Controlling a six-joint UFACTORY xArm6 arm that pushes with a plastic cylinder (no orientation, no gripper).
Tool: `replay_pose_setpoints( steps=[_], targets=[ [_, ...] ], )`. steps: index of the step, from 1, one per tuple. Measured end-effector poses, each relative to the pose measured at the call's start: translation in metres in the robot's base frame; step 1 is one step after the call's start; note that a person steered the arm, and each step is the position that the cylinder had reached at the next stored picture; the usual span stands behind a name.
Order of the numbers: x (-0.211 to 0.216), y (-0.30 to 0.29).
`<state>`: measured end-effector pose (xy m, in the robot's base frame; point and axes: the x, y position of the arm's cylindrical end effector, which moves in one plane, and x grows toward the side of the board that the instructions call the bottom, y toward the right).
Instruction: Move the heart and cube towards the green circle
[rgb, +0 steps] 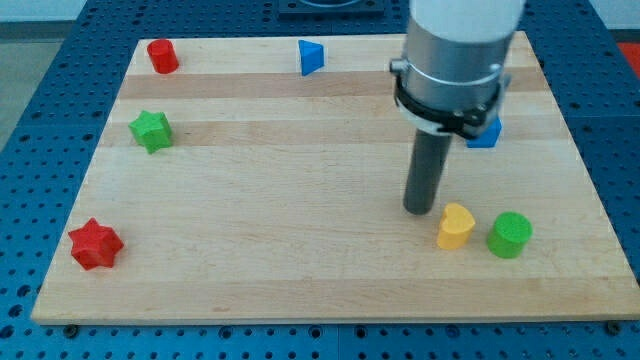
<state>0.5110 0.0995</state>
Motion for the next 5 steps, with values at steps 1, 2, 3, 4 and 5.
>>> replay_pose_setpoints(
  steps=[1, 2, 3, 4, 5],
  targets=[
    [0.017, 0.019],
    [0.019, 0.028],
    [-0.021, 0.025],
    [-0.04, 0.067],
    [-0.043, 0.132]
  ],
)
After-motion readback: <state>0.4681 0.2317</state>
